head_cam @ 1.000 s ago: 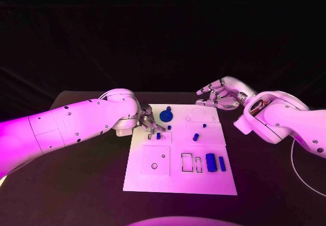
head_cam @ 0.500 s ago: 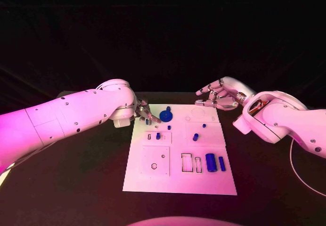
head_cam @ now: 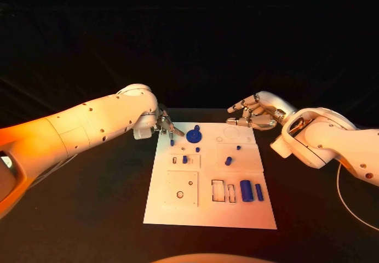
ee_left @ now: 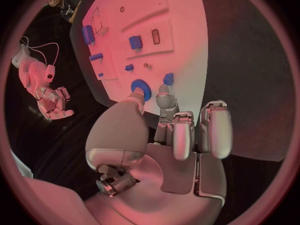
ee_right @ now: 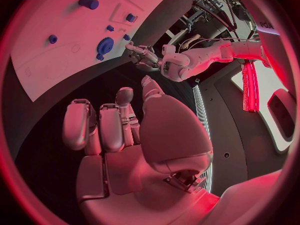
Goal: Assemble the parts on the task board
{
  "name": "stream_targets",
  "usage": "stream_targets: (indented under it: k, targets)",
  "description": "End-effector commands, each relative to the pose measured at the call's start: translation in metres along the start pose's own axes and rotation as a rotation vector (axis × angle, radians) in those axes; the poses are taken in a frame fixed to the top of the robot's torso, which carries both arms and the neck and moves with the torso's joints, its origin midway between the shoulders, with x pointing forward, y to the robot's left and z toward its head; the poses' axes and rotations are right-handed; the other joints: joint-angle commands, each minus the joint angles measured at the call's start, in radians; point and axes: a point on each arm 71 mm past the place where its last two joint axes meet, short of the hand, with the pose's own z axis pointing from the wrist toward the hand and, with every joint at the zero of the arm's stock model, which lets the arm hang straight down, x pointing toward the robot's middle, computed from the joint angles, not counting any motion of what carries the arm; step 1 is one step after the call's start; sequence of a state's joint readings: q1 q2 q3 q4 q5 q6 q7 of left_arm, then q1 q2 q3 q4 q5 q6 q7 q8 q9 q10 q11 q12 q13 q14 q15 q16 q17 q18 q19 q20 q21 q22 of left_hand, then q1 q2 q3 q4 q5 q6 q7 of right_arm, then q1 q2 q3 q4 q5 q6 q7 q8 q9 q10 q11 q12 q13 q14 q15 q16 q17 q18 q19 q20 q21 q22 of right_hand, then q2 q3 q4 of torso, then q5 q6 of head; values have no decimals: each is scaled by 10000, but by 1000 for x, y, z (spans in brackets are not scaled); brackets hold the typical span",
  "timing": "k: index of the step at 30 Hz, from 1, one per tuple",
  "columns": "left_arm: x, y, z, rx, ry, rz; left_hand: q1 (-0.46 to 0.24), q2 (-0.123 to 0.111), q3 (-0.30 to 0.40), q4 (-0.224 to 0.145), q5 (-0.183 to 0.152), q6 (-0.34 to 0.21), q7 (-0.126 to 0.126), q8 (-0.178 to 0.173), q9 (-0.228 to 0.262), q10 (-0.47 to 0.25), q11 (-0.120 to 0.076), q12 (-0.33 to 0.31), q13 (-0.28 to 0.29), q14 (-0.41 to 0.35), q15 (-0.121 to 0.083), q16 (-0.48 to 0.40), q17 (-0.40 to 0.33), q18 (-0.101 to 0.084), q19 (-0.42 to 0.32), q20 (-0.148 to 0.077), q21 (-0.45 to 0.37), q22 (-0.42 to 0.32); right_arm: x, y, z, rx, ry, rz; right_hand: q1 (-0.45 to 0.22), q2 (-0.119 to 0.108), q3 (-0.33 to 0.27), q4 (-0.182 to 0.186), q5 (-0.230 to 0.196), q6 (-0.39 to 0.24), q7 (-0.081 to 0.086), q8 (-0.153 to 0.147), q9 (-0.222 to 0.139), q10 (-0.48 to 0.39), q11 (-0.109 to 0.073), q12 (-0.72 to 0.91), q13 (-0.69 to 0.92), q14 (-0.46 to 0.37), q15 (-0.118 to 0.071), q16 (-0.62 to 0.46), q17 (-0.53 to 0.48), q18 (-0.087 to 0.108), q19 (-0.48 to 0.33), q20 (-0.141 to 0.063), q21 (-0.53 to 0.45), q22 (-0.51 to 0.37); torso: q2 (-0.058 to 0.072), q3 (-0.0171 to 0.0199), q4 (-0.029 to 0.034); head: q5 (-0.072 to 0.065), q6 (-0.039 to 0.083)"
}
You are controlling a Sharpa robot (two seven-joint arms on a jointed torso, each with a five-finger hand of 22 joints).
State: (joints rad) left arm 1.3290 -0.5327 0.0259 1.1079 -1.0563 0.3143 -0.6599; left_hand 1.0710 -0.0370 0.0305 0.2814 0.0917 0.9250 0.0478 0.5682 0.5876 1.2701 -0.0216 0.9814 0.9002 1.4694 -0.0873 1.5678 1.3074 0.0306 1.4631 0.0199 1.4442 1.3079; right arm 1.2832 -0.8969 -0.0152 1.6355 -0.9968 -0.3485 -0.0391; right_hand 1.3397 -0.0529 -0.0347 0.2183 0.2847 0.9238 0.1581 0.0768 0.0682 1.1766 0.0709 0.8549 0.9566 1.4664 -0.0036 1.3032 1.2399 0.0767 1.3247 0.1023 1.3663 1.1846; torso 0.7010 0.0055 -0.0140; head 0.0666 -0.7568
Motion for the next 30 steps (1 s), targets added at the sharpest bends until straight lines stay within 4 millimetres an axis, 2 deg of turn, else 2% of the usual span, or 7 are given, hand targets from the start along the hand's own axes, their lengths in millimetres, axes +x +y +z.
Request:
stream_targets:
  k: [1, 5, 13, 30]
  targets:
    - [1, 0, 2, 7, 439, 450, 102, 56, -62, 11, 21, 36, 41, -65, -21, -13, 22, 44, 31, 1014, 68, 30, 2634, 94, 363, 78, -25, 1089, 2, 1, 0, -76, 147, -54, 1, 70, -59, 15, 52, 23, 9, 29, 9, -76, -3, 8, -1, 266, -20, -46, 8, 105, -61, 8, -45, -1, -2, -3, -16, 33, 8]
    - [-2, 3, 5, -201, 354, 529, 148, 85, -100, 13, 20, 89, 30, -54, -34, 9, 16, 80, 53, 1014, 66, 30, 2634, 91, 375, 82, -12, 1108, 2, 0, 0, -73, 153, -54, 16, 80, -63, 13, 68, 23, 8, 29, 9, -75, -3, 16, 1, 268, -21, -44, 11, 105, -59, 8, -47, -1, -2, 6, -6, 40, 18]
    - [-5, 7, 10, -488, 334, 642, 214, 117, -143, 6, 19, 150, 15, -32, -42, 29, 4, 113, 69, 1014, 60, 30, 2634, 89, 382, 82, -8, 1117, 2, 1, 1, -81, 171, -51, 32, 91, -66, 12, 88, 25, 7, 30, 10, -72, -4, 26, 5, 270, -22, -42, 16, 104, -55, 7, -46, 3, 9, -1, -12, 41, 8]
    - [1, 3, 13, -529, 769, 925, 449, 217, -241, -47, 19, 258, -22, -6, -74, 95, -28, 215, 126, 1014, 35, 30, 2634, 75, 416, 67, 33, 1178, 3, 1, 1, -92, 210, -49, 68, 115, -75, 9, 132, 29, 5, 33, 11, -73, -8, 37, 2, 274, -25, -43, 19, 105, -55, 6, -52, -3, -7, 9, -2, 31, -47]
